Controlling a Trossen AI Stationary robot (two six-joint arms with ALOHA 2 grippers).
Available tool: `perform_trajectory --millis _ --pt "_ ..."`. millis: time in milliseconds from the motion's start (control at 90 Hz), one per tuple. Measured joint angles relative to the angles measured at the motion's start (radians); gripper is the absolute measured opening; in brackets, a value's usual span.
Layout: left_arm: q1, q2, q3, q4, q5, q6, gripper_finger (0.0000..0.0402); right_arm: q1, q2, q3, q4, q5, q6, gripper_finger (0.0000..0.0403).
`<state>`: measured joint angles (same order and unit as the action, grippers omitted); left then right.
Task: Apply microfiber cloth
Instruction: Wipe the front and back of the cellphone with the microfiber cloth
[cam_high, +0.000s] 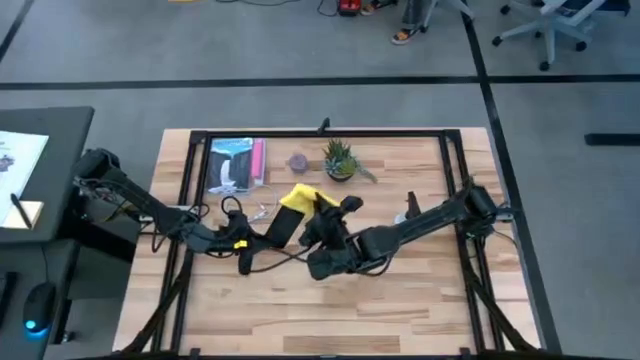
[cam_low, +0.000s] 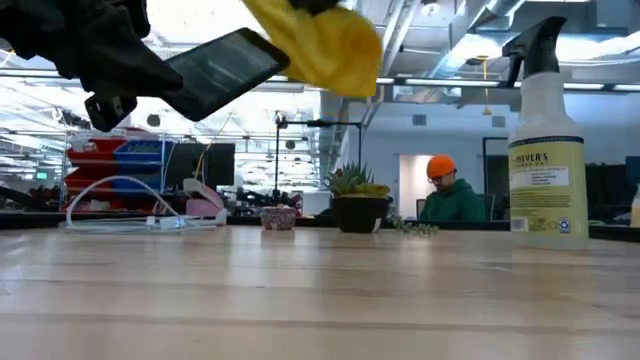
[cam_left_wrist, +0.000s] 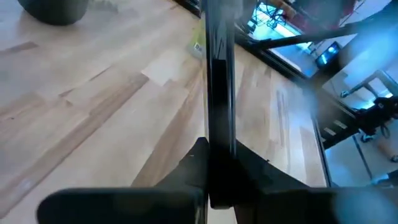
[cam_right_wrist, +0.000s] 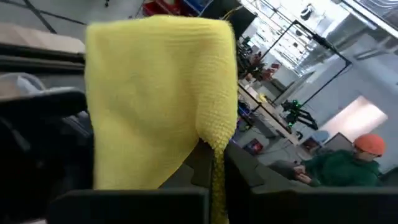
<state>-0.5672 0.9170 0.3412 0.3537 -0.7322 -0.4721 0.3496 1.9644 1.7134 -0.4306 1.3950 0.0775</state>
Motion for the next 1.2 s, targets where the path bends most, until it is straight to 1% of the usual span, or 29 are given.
perform_trajectory --millis 111,167,244,289,433,511,556,589,700,856,889,1033,1078,1122,1200 --pt "-0.007 -0.023 0.0 -0.006 -0.004 0.0 0.0014 -0.002 -0.01 0.0 -0.001 -0.119 0.024 0.0" --pt "-0.007 -0.033 0.0 -0.004 -0.008 0.003 0.0014 -0.005 -0.007 0.0 0.002 -0.2 0.051 0.0" --pt "-0.007 -0.045 0.0 -0.004 -0.011 0.01 0.0014 -0.006 0.018 0.0 0.061 -0.321 0.072 0.0" --pt "-0.007 -0.049 0.0 -0.003 -0.012 0.014 0.0014 -0.006 0.042 0.0 0.11 -0.371 0.068 0.0" --pt "-0.006 -0.05 0.0 0.001 -0.017 0.015 0.0014 -0.012 0.142 0.0 0.33 -0.51 -0.073 0.0" --pt "-0.006 -0.05 0.0 0.0 -0.019 0.016 0.0014 -0.018 0.175 -0.001 0.411 -0.526 -0.131 0.0" --pt "-0.006 -0.049 0.0 0.0 -0.021 0.015 0.0014 -0.025 0.183 -0.001 0.436 -0.514 -0.145 0.0" --pt "-0.007 -0.049 0.0 0.0 -0.033 0.015 0.0014 -0.03 0.183 -0.001 0.441 -0.479 -0.153 0.0" --pt "-0.013 -0.05 0.0 -0.004 -0.043 0.011 0.0015 -0.042 0.167 -0.001 0.437 -0.313 -0.162 0.0" --pt "-0.016 -0.05 0.0 -0.009 -0.008 0.016 0.0015 -0.06 0.111 0.0 0.442 -0.124 -0.225 0.0" --pt "-0.018 -0.049 0.0 -0.01 0.003 0.019 0.0015 -0.064 0.101 0.001 0.442 -0.109 -0.237 0.0" --pt "-0.018 -0.049 0.0 -0.012 0.002 0.02 0.0015 -0.063 0.089 0.001 0.435 -0.132 -0.245 0.0" --pt "-0.017 -0.049 0.0 -0.014 -0.004 0.02 0.0015 -0.053 0.089 0.001 0.422 -0.122 -0.254 0.0" --pt "-0.017 -0.049 0.0 -0.014 -0.004 0.022 0.0015 -0.042 0.089 0.0 0.412 -0.082 -0.27 0.0" --pt "-0.018 -0.049 0.0 -0.024 -0.003 0.022 0.0015 -0.018 0.089 0.0 0.406 0.053 -0.32 0.0"
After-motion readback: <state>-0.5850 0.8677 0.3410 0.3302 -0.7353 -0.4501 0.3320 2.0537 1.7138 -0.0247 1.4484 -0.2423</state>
